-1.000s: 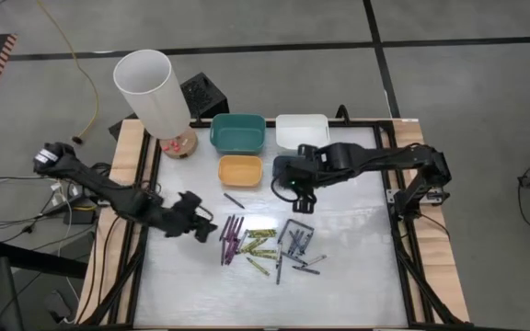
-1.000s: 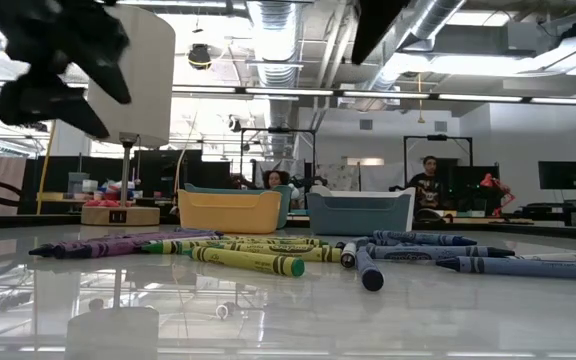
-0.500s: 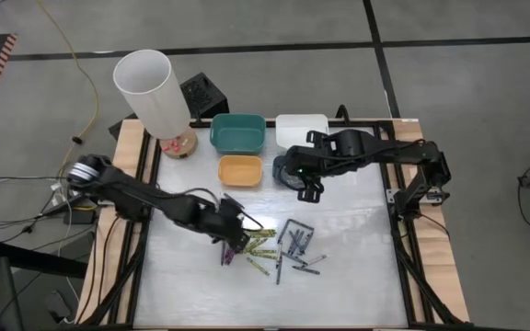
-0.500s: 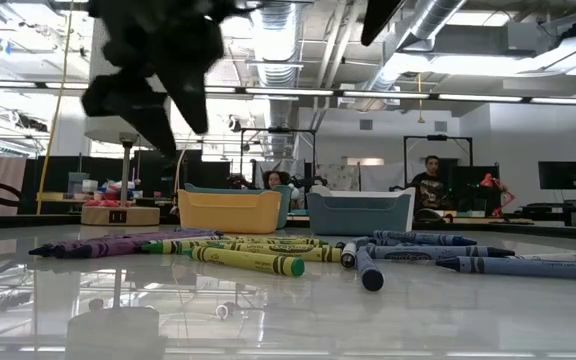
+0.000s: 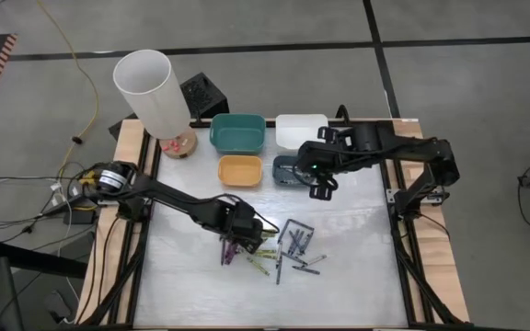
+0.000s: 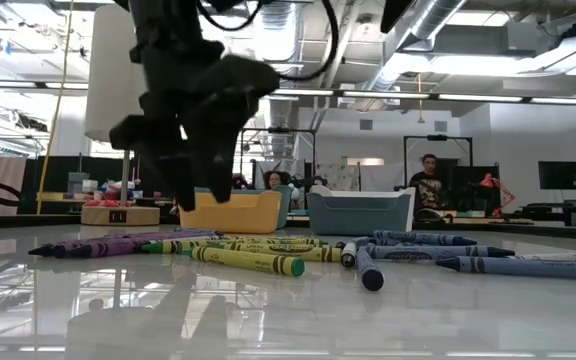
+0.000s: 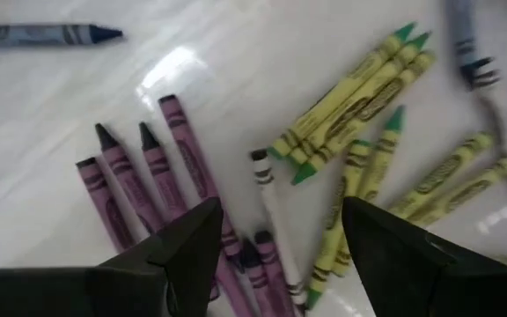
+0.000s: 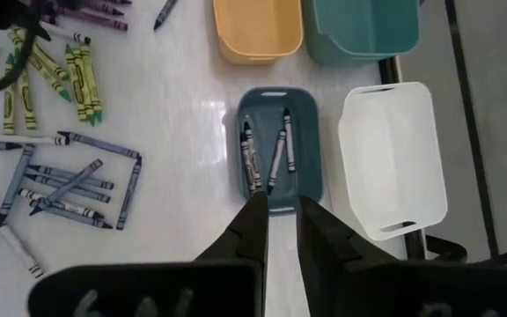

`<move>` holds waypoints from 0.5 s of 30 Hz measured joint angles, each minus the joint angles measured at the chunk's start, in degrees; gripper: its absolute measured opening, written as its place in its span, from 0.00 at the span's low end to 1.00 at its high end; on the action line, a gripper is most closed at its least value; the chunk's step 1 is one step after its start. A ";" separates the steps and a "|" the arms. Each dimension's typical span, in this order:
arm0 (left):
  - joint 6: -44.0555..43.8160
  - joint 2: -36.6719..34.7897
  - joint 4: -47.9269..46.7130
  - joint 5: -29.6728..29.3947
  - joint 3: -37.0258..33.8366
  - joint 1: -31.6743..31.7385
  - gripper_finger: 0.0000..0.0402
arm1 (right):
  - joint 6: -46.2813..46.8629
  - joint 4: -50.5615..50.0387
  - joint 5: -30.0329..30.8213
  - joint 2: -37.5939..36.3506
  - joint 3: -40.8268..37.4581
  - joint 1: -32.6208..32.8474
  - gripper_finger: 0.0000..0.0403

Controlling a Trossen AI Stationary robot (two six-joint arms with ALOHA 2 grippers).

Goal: Sort crayons
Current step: Put the black crayon into the blue bin

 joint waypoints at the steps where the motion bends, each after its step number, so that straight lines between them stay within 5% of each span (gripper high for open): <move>1: 0.20 0.36 -0.46 0.39 0.00 0.26 0.56 | 0.01 -0.01 0.36 -0.14 0.01 0.00 0.14; 15: 2.60 1.23 -0.45 1.98 -0.28 0.37 0.51 | 2.16 -0.37 0.57 -1.86 0.02 -0.02 0.14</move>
